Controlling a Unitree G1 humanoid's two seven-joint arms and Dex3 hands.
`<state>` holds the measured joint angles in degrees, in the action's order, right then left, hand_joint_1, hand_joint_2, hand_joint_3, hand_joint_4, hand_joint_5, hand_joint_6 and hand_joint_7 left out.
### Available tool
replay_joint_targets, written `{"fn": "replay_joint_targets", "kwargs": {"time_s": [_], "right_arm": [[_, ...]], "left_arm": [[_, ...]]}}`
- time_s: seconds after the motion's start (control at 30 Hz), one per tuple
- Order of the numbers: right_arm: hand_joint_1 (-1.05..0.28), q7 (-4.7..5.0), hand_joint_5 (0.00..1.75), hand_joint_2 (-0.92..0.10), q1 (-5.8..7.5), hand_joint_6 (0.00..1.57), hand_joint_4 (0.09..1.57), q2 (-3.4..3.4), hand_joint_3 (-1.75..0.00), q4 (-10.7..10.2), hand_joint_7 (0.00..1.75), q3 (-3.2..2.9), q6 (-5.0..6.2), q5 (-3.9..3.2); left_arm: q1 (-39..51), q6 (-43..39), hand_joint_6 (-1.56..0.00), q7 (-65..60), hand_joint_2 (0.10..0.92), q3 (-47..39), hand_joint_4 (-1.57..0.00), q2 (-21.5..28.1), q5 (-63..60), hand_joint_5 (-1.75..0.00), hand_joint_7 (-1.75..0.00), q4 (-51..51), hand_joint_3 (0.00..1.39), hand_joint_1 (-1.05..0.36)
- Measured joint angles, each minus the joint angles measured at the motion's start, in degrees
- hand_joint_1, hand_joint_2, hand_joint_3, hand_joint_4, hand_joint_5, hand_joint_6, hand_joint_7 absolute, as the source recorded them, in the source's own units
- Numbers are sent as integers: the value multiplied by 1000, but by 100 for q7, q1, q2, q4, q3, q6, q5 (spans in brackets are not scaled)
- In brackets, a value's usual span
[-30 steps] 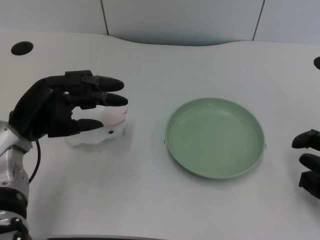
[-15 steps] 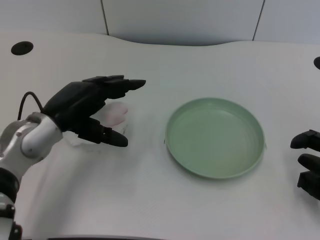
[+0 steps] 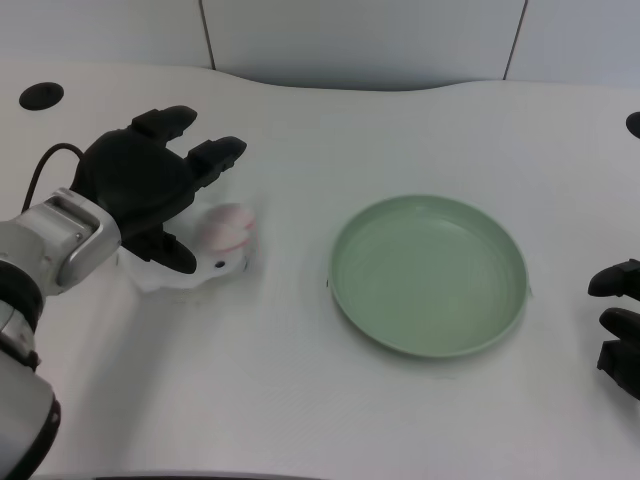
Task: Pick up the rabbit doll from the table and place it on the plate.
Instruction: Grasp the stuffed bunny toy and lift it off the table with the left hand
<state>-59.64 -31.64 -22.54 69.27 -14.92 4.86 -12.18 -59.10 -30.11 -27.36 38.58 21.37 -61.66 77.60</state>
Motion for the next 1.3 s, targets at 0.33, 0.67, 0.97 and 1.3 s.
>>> {"fn": "replay_joint_targets", "kwargs": {"time_s": [0.33, 0.67, 0.97, 1.3], "right_arm": [[-326, -89, 1746, -919, 7, 329, 1189, 0, -35, -15, 1746, 20, -35, -16], [-379, -153, 1746, -916, 16, 595, 1254, 0, -58, -17, 1746, 53, 124, 8], [-350, -207, 1746, -907, 16, 477, 1262, 0, -31, -24, 1746, 102, 143, 2], [-361, -20, 1746, -884, 40, 359, 1055, 17, -13, -65, 1746, 76, 126, -21]], "left_arm": [[-1, -11, -134, 994, 921, -200, -65, 3, 790, -27, -11, 100, 281, -1048], [122, 504, -126, 1880, 921, -525, -100, -181, 1373, -36, -5, 151, 280, -1048], [246, 990, -144, 1980, 921, -335, -131, -404, 1307, -42, -9, 189, 295, -1048], [245, 1400, -139, 2022, 921, -322, -161, -628, 1298, -44, -9, 225, 189, -1048]]}}
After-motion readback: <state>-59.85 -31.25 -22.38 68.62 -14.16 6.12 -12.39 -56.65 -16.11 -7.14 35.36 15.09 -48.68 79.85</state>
